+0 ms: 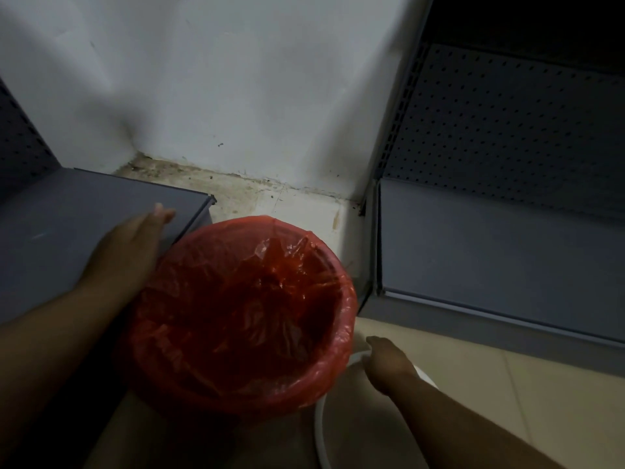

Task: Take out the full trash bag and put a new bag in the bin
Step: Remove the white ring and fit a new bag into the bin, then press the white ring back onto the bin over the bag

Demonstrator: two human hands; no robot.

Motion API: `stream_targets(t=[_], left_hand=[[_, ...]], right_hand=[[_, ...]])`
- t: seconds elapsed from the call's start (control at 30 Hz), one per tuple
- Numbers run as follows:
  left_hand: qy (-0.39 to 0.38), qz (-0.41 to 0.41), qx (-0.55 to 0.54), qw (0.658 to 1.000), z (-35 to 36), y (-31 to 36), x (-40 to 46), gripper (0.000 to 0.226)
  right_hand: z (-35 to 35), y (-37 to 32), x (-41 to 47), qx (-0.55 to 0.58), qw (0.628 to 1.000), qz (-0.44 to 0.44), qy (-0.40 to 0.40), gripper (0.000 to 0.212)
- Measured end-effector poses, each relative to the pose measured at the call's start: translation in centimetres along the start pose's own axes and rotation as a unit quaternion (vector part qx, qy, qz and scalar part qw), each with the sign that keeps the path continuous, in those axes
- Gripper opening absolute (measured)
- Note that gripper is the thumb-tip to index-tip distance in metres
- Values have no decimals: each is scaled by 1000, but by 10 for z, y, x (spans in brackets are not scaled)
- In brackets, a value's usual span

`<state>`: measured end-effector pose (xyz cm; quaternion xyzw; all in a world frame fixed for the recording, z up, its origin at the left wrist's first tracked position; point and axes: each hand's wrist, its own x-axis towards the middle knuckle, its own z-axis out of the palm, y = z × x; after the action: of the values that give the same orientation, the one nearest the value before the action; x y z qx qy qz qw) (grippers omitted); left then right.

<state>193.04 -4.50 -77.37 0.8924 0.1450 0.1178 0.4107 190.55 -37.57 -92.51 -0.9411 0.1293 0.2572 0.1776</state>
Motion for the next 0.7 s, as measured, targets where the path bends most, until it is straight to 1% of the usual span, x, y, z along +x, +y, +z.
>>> stream_targets(t=[0.1, 0.17, 0.27, 0.33, 0.37, 0.4, 0.43, 0.47, 0.53, 0.57, 0.63, 0.7], left_hand=[[0, 12, 15, 1000, 2, -1, -1, 50], [3, 16, 28, 999, 4, -6, 2, 54], [0, -6, 34, 999, 5, -14, 6, 58], [-7, -6, 35, 999, 4, -19, 7, 70], [-9, -1, 31, 999, 4, -20, 6, 71], [-8, -2, 24, 1000, 2, -20, 4, 66], [-7, -2, 19, 1000, 2, -21, 3, 61], [-5, 1, 14, 1000, 2, -22, 2, 61], [3, 1, 27, 1000, 4, -25, 1, 76], [5, -1, 42, 999, 5, -27, 1, 80], [2, -2, 56, 998, 6, -29, 1, 80], [-9, 2, 45, 999, 5, -28, 0, 82]], right_hand=[[13, 10, 10, -80, 996, -35, -32, 60], [15, 13, 15, -146, 986, -76, -31, 64], [18, 11, 23, -193, 974, -113, -21, 55], [22, 10, 30, -202, 971, -124, -34, 44], [24, 9, 33, -204, 970, -124, -41, 40], [24, 8, 36, -209, 969, -122, -46, 38], [25, 7, 37, -216, 967, -126, -48, 37], [25, 6, 38, -224, 965, -130, -52, 36], [24, 5, 39, -232, 962, -131, -63, 34], [22, 5, 37, -241, 959, -131, -68, 34], [17, 4, 35, -247, 956, -136, -78, 36], [7, 1, 30, -233, 955, -161, -92, 39]])
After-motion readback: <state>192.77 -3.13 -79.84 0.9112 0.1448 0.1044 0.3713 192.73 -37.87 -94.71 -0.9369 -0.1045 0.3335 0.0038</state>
